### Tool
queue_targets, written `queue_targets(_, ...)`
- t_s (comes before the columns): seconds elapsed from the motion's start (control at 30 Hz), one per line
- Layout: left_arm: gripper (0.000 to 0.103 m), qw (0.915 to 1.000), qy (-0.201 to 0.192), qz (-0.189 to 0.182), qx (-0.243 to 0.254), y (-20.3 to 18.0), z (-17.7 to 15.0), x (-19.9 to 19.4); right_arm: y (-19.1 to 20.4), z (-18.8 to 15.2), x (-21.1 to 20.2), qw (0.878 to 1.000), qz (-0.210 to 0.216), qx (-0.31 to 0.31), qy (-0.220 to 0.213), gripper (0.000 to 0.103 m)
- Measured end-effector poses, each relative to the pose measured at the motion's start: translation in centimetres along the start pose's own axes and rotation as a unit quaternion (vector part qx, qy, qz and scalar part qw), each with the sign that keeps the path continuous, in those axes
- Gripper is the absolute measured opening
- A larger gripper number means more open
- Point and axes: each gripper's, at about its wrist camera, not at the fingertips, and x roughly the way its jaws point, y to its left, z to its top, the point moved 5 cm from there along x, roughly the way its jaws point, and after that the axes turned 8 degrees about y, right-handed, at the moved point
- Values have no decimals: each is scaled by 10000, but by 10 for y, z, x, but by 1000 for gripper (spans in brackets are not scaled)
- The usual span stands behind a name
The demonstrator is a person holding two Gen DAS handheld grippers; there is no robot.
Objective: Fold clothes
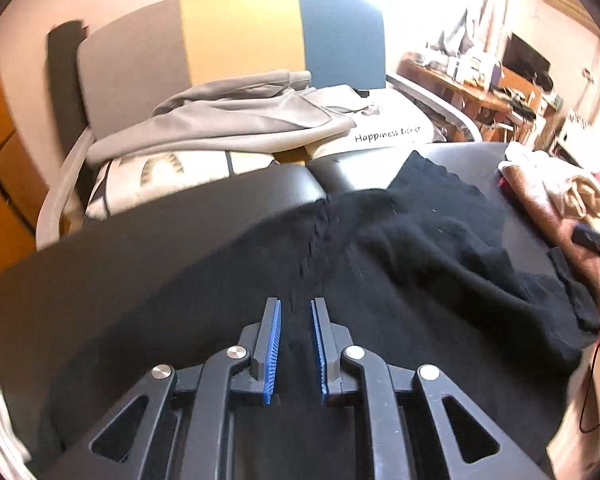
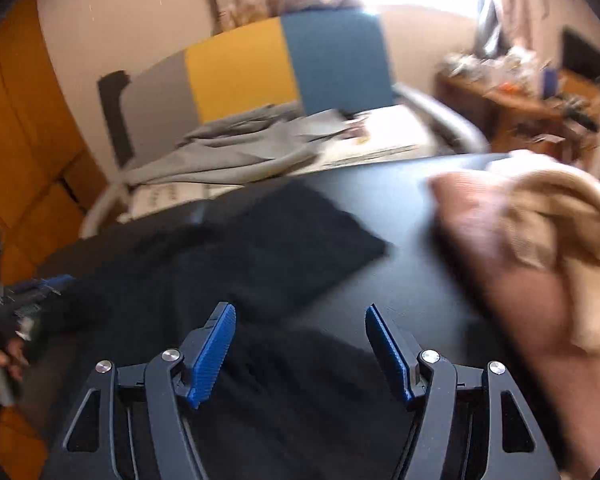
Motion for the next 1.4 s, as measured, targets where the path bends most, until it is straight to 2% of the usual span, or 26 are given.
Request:
queue_targets(0.07,14,9999,92,-26,97,3,14,15,7,22,33,9997,-60,-129,201,65)
queue_targets(0.17,14,9995,314,-54,70,14,25,44,8,41,83,9970,-208,-226,714,44)
queue_targets(0.3,14,9970,760,-37,-152,34,28,85,2,52,146,9865,-539,-304,1519,42)
queue_targets(0.33,14,9963,823,-49,-231,38,27,91,0,52,153,9854,-597,-352,1552,42)
queue_targets(0.43,18,9952,769,-203,-569,56,21,100,4,59,164,9844,-690,-522,1531,45)
queue_targets(0.63,18,9916,676,-80,-1101,80,9,96,14,88,188,9832,-728,-785,1479,49)
queue_targets(0.83,18,9833,708,433,-1619,108,-15,85,39,120,217,9816,-697,-1135,1370,50)
queue_targets(1.03,18,9710,774,596,-2182,135,-40,74,74,150,253,9799,-652,-1428,1229,57)
queue_targets(1.27,18,9656,847,776,-2334,144,-53,67,102,176,286,9796,-690,-1570,1044,69)
queue_targets(1.4,18,9647,935,794,-2332,146,-52,67,106,185,281,9809,-605,-1470,1120,69)
